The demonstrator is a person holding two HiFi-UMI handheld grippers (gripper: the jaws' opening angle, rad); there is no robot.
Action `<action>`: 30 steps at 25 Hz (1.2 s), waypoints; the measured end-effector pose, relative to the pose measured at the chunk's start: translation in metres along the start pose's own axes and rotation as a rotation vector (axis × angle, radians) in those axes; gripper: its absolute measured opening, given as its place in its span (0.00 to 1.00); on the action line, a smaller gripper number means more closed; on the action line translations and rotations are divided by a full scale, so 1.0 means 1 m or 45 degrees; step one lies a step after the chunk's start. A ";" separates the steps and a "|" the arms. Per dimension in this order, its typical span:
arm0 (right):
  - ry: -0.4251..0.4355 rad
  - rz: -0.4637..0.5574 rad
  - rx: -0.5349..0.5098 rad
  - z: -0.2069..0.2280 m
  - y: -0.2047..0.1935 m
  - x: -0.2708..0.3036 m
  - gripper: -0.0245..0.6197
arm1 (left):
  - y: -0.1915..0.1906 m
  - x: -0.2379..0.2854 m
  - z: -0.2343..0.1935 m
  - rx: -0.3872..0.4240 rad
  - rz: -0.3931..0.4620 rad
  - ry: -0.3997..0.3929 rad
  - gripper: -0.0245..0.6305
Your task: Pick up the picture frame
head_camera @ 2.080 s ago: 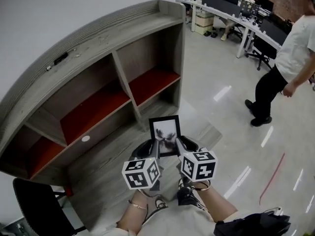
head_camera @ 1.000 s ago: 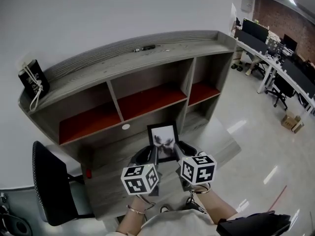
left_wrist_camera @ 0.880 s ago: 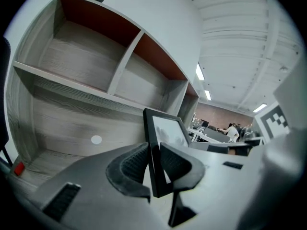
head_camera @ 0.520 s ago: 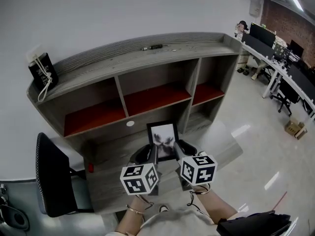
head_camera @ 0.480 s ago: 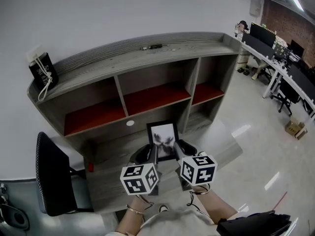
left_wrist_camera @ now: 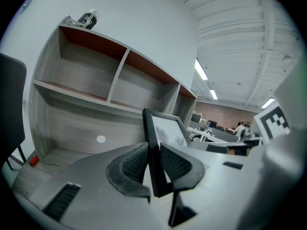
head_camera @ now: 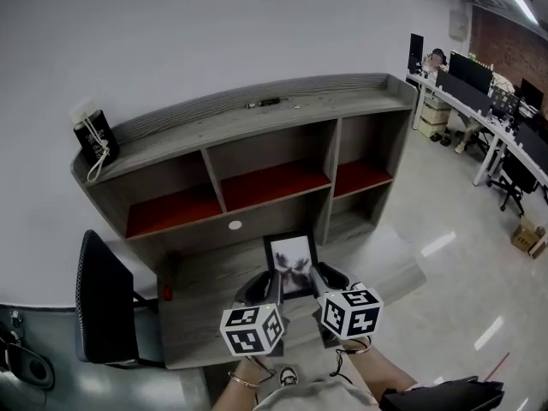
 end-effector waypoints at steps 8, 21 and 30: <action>0.086 0.006 0.012 0.007 -0.001 0.000 0.18 | -0.002 -0.005 0.008 0.008 0.020 0.075 0.17; 0.065 -0.001 -0.023 0.022 0.005 -0.002 0.17 | -0.003 0.006 0.020 0.005 0.025 0.082 0.17; 0.067 0.008 -0.019 0.031 0.009 -0.003 0.17 | -0.001 0.013 0.027 0.018 0.026 0.076 0.17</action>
Point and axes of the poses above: the fingertips, and each gripper's own axes: x forward along the fingers, z to its right, y out of its top, the point moved 7 cm from there along -x, backward along the fingers, and after that the axes turned 13 degrees about y, right-handed, at the moved point
